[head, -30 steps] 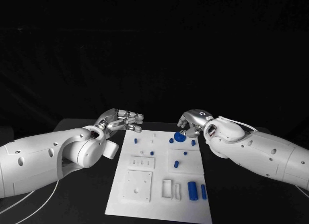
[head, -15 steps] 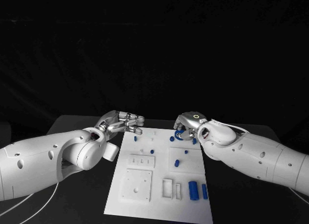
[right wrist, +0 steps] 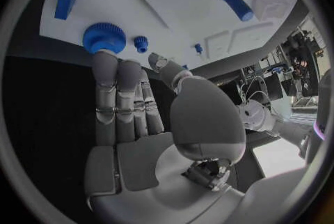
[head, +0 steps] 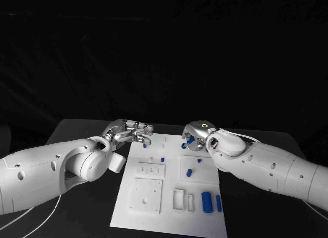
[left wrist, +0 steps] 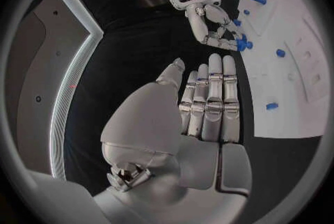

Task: Assemble the parts on the task board

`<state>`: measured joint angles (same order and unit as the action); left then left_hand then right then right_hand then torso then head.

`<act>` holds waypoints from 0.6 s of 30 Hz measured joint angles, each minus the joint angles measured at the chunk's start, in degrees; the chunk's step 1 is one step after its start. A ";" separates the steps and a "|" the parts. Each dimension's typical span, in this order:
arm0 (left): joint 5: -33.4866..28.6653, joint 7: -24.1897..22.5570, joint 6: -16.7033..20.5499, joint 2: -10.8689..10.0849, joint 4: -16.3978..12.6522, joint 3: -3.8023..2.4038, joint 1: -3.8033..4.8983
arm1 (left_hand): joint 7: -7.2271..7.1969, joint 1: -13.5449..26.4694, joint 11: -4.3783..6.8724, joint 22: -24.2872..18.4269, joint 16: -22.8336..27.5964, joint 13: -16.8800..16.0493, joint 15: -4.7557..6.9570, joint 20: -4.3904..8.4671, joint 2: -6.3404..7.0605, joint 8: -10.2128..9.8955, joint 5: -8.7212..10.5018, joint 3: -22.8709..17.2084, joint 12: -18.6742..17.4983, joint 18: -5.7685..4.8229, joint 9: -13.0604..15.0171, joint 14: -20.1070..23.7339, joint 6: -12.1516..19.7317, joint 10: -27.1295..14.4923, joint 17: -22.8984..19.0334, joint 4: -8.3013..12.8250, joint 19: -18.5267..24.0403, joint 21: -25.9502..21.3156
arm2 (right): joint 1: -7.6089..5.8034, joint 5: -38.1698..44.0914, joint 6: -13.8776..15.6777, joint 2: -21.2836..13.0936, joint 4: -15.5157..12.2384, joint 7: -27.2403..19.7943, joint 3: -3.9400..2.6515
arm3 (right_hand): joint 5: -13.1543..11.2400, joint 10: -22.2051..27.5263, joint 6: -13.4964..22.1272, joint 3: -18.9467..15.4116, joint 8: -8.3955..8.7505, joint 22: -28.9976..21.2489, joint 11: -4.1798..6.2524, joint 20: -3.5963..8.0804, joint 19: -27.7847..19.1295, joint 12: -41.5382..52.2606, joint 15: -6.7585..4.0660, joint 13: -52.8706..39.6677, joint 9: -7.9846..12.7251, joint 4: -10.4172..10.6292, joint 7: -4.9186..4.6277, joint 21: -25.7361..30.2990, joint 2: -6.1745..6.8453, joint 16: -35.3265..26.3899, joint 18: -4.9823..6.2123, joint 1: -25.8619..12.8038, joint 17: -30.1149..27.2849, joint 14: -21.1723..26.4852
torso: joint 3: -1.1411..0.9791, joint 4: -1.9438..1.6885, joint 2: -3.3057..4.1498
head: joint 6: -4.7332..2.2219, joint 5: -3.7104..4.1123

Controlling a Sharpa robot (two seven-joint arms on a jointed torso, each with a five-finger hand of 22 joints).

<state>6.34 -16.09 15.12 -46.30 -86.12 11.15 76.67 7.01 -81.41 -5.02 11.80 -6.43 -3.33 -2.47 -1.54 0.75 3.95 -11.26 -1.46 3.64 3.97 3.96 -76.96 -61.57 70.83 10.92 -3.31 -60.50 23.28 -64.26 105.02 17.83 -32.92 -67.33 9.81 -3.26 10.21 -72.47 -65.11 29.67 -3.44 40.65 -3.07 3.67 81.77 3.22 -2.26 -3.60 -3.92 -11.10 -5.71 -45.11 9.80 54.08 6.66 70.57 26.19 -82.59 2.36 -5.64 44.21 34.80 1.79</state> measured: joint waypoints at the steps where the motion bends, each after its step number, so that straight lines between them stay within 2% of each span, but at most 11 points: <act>1: 0.00 0.02 -0.04 0.00 0.00 0.00 0.00 | 0.00 0.00 0.00 0.00 0.00 0.00 0.00 0.00 0.00 0.00 0.00 0.00 0.00 0.00 0.00 0.00 0.00 0.00 0.00 0.00 0.00 0.00 | 0.02 0.03 -0.02 0.04 0.05 0.02 0.00 | 0.00 -0.01 0.00 0.07 0.00 0.00 0.01 0.00 0.00 0.00 0.00 0.00 0.00 -0.07 0.00 0.09 0.00 0.00 0.01 0.00 0.00 0.00 | 0.02 -0.02 0.04 | -0.04 0.01; 4: 0.02 0.15 -0.20 0.02 0.00 0.00 0.00 | 0.21 0.00 0.00 -0.13 0.00 0.00 0.00 0.00 0.00 0.00 0.22 0.33 0.00 0.00 0.00 0.00 0.20 0.00 0.00 -0.03 0.00 0.00 | 0.09 0.18 -0.15 0.23 0.28 0.16 0.00 | -0.23 0.29 0.00 0.32 0.00 0.37 -0.29 0.00 0.00 0.00 0.14 0.00 0.00 0.19 0.00 0.77 0.00 0.00 0.04 0.00 -0.17 0.14 | 0.05 -0.10 0.24 | -0.15 0.07; 6: 0.03 0.21 -0.29 0.03 0.00 0.00 0.00 | 0.20 0.00 0.00 -0.14 0.00 0.00 0.00 0.00 0.00 0.00 0.23 0.39 0.00 0.00 0.00 0.00 0.20 0.00 0.00 -0.06 0.00 0.00 | 0.11 0.31 -0.23 0.38 0.45 0.26 0.00 | -0.46 0.50 0.00 0.32 0.00 0.63 -0.09 -0.13 0.13 0.00 0.15 0.00 0.00 0.19 0.00 1.21 0.00 0.28 0.04 0.00 -0.22 0.15 | 0.09 -0.14 0.40 | -0.23 0.10; 15: 0.10 0.46 -0.55 0.08 0.00 0.00 0.00 | 0.21 0.30 -0.01 -0.34 0.23 0.00 0.00 0.00 -0.30 0.00 0.23 0.70 0.00 0.00 0.00 0.00 0.20 -0.42 0.03 -0.05 0.00 0.00 | 0.43 1.20 -0.58 0.97 1.50 1.14 0.02 | -2.06 1.94 0.00 0.30 0.00 1.13 -0.50 -0.41 0.42 0.00 0.31 0.00 0.01 0.21 0.00 2.54 0.45 0.39 0.36 -0.45 -0.48 0.31 | 0.23 -0.15 1.02 | -0.38 0.11; 18: 0.12 0.53 -0.63 0.08 0.02 -0.02 0.00 | 0.21 0.29 -0.01 -0.35 0.23 0.00 0.00 0.00 -0.30 0.00 0.23 0.70 0.00 0.00 0.00 0.00 0.20 -0.42 0.05 -0.06 0.00 0.00 | 0.47 1.47 -0.61 1.11 1.73 1.49 0.02 | -2.44 2.14 0.00 0.15 0.00 1.56 -0.71 -0.62 0.62 0.00 0.31 0.00 0.01 0.84 0.00 3.19 0.45 0.39 0.36 -0.45 -0.63 0.31 | 0.30 -0.14 1.13 | -0.40 0.03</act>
<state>6.46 -15.55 14.49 -46.22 -86.10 11.13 76.67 7.22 -81.11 -5.03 11.45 -6.20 -3.32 -2.47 -1.54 0.45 3.95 -11.03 -0.76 3.64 3.97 3.96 -76.96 -61.37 70.41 10.97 -3.37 -60.51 23.28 -63.79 106.49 17.21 -31.80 -65.60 11.30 -3.24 7.77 -70.33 -65.11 29.81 -3.44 42.20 -3.78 3.06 82.40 3.22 -1.95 -3.60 -3.91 -10.27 -5.71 -41.92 10.25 54.47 7.02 70.12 25.55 -82.27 2.66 -5.77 45.34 34.40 1.82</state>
